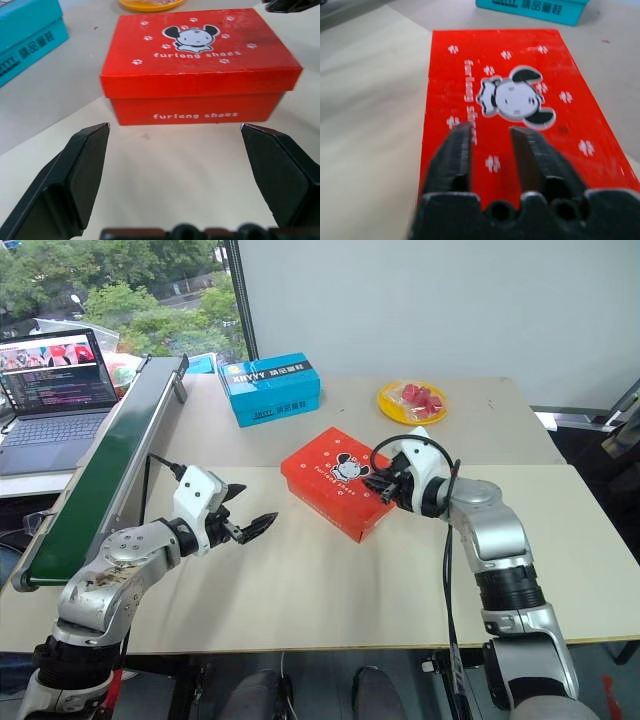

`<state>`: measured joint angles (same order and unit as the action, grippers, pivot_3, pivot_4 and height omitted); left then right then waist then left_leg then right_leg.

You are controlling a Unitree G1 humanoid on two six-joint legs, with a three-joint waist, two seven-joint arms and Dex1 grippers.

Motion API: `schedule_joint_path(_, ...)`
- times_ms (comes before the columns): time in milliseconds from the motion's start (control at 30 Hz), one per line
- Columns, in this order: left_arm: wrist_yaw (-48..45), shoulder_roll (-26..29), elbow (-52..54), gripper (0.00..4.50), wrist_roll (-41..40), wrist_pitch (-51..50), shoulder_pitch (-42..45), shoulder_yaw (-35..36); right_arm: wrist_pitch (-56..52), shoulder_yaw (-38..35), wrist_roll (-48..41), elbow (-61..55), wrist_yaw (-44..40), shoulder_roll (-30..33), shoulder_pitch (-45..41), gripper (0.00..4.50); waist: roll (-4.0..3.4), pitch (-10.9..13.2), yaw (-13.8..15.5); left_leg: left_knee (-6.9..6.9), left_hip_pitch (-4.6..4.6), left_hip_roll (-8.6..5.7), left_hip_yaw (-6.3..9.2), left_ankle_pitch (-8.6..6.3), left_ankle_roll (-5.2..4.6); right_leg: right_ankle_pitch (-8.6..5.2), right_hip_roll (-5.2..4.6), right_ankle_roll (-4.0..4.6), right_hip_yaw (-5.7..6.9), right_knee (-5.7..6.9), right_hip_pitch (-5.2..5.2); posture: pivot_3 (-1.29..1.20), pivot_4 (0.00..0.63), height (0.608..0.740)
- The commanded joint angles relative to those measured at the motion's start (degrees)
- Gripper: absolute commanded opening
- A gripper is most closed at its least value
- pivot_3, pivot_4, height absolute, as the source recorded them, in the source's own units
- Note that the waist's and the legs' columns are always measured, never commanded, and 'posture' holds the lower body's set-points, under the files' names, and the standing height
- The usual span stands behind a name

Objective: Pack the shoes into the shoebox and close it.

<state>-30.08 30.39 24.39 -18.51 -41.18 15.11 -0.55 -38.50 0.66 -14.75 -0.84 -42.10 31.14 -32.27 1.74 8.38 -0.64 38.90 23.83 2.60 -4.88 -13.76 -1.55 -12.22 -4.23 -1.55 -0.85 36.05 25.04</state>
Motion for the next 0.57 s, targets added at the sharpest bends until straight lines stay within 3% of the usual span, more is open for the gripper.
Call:
schedule_joint_path(33,-0.81,0.37,2.40,4.50,-0.52,2.23,-1.28,1.14,-1.24,-3.54,-0.37,-5.43,1.58,2.83,3.77,3.08,0.00,0.00,0.03,0.00,0.00,-0.01,-0.01,0.00,0.00,0.00,0.00,0.00,0.00,0.00,0.00,0.00,0.150,0.740)
schedule_joint_path(167,-1.53,0.53,2.60,4.50,-0.24,3.59,-4.27,0.98,-1.26,-5.21,-0.84,-8.19,2.47,4.00,9.16,4.43,0.01,0.00,-0.06,0.00,-0.02,0.00,-0.01,0.00,-0.01,-0.01,0.01,0.00,-0.01,-0.03,-0.02,0.00,0.150,0.740)
schedule_joint_path(567,-2.70,-0.17,-0.33,4.50,0.05,9.07,-5.88,2.17,-1.49,-5.28,0.57,-10.11,4.40,5.89,14.58,4.43,0.02,0.00,0.00,0.01,-0.04,0.00,0.01,-0.02,-0.03,-0.02,0.03,0.00,-0.04,-0.06,-0.04,0.00,0.150,0.740)
